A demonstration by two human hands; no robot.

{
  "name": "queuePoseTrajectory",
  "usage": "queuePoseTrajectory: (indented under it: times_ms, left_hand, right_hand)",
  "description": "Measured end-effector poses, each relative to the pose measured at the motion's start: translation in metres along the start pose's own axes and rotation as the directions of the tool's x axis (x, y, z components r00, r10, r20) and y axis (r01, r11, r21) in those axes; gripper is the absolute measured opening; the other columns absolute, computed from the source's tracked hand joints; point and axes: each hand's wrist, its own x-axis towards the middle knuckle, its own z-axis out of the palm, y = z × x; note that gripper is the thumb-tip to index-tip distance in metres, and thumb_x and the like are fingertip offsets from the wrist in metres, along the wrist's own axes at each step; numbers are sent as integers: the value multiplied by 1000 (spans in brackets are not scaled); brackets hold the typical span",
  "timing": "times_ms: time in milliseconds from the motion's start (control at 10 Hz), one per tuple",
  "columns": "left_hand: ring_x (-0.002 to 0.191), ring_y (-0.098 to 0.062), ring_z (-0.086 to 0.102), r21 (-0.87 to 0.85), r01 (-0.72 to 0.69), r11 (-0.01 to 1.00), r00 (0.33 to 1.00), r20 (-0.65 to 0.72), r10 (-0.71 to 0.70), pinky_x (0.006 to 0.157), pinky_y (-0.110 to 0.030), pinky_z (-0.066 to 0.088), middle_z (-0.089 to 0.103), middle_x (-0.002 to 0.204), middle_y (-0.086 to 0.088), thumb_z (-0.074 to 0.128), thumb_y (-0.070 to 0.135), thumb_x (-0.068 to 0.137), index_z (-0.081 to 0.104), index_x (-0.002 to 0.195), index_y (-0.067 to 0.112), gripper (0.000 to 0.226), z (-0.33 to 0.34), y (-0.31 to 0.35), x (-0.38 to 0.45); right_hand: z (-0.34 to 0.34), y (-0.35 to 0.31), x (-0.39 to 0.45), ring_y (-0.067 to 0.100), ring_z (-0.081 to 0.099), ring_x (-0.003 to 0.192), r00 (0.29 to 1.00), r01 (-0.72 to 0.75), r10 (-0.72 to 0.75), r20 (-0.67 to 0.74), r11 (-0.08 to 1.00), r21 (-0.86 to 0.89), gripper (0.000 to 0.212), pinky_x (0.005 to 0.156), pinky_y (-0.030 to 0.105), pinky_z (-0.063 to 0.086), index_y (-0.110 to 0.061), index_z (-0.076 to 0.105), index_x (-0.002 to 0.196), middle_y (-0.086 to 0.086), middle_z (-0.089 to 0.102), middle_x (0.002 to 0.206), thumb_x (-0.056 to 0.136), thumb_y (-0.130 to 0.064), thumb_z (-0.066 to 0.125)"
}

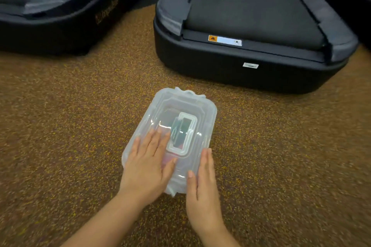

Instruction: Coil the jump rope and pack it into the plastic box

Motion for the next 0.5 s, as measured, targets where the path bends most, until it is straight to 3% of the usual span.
queuePoseTrajectory:
  times_ms: [100, 200, 300, 400, 500]
  left_hand:
    - [141, -17, 27, 16, -10, 1000, 1000, 10, 10, 116, -37, 7, 41, 149, -6, 30, 53, 91, 39, 144, 15, 67, 1, 0, 0]
    - [143, -12, 20, -21, 16, 1000, 1000, 7, -16, 116, -33, 1, 38, 152, -3, 22, 55, 90, 37, 146, 19, 68, 0, 1, 2]
    - [143, -4, 2, -134, 105, 985, 994, -3, -107, 116, -31, -9, 22, 158, 1, 6, 59, 85, 29, 149, 21, 78, -1, 16, 10]
    - [143, -7, -14, -102, 178, 979, 984, 38, -175, 114, -34, -18, 0, 161, 0, -5, 62, 79, 5, 152, 16, 87, 3, 39, 22]
    - [143, -12, -23, -26, 148, 989, 988, 53, -147, 113, -37, -22, -14, 160, 0, -9, 62, 78, -8, 151, 17, 86, 11, 62, 45]
  right_hand:
    - [-8, 1, 1, -20, -15, 135, 999, 15, -15, 50, 1000, -5, 58, 106, 0, -6, -37, -6, 144, -22, -11, 155, 95, -46, 24]
    - [-22, 7, 6, -14, 4, 139, 998, 57, -58, 37, 998, 33, 56, 115, 10, 7, -38, 13, 145, -22, 12, 153, 92, -51, 26]
    - [-45, 16, 19, 1, 28, 136, 995, 93, -88, 55, 991, -94, 53, 115, 27, 24, -30, 32, 143, -14, 37, 144, 93, -49, 27]
    - [-67, 27, 36, 11, 28, 139, 992, 107, -87, 94, 964, -243, 52, 117, 32, 22, -29, 31, 144, -10, 39, 145, 96, -50, 26]
    - [-89, 39, 57, 17, 17, 145, 988, 63, -12, 153, 940, -336, 52, 117, 32, 12, -27, 34, 145, -4, 33, 152, 98, -49, 30]
